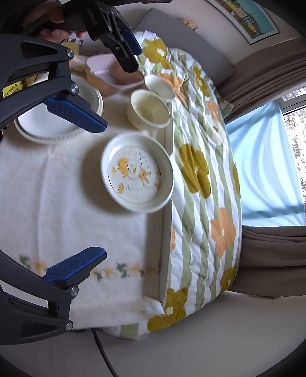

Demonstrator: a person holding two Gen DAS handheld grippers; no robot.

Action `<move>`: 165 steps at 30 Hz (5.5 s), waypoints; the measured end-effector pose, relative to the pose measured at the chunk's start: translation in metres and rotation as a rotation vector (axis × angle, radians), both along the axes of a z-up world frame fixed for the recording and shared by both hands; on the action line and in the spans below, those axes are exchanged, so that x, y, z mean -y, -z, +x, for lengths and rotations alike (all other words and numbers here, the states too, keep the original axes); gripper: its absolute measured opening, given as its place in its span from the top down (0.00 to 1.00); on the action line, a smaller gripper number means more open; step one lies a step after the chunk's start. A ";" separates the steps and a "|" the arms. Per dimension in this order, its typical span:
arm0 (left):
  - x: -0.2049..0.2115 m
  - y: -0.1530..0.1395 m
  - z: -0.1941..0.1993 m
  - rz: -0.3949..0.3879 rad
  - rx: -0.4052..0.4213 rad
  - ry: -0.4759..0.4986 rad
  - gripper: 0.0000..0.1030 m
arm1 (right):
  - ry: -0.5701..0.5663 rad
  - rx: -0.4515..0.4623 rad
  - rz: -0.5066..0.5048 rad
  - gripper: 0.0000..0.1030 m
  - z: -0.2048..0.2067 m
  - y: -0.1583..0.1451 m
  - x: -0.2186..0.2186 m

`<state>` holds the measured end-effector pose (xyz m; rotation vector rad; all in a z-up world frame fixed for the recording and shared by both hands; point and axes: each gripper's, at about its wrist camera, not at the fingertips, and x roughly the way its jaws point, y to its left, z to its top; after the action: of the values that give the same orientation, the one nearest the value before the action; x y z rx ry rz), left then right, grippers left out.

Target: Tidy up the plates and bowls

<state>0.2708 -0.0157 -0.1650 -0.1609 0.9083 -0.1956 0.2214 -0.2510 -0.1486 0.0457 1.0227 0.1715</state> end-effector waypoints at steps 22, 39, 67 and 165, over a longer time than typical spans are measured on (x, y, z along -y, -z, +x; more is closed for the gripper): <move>0.036 0.149 0.080 -0.082 -0.332 -0.292 0.59 | -0.398 -0.222 0.176 0.52 0.158 0.130 0.029; 0.048 0.150 0.082 -0.019 -0.329 -0.293 0.83 | -0.470 -0.221 0.188 0.83 0.166 0.141 0.023; -0.027 0.035 -0.054 0.006 -0.135 0.015 0.83 | -0.221 -0.035 0.173 0.83 -0.021 0.038 -0.034; -0.163 0.016 -0.098 0.167 -0.042 -0.153 0.06 | -0.232 0.005 0.211 0.20 -0.048 0.042 -0.101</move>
<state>0.1731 0.1473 -0.1809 -0.0793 0.9460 0.0255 0.1730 -0.1499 -0.1907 0.1184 1.0006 0.4908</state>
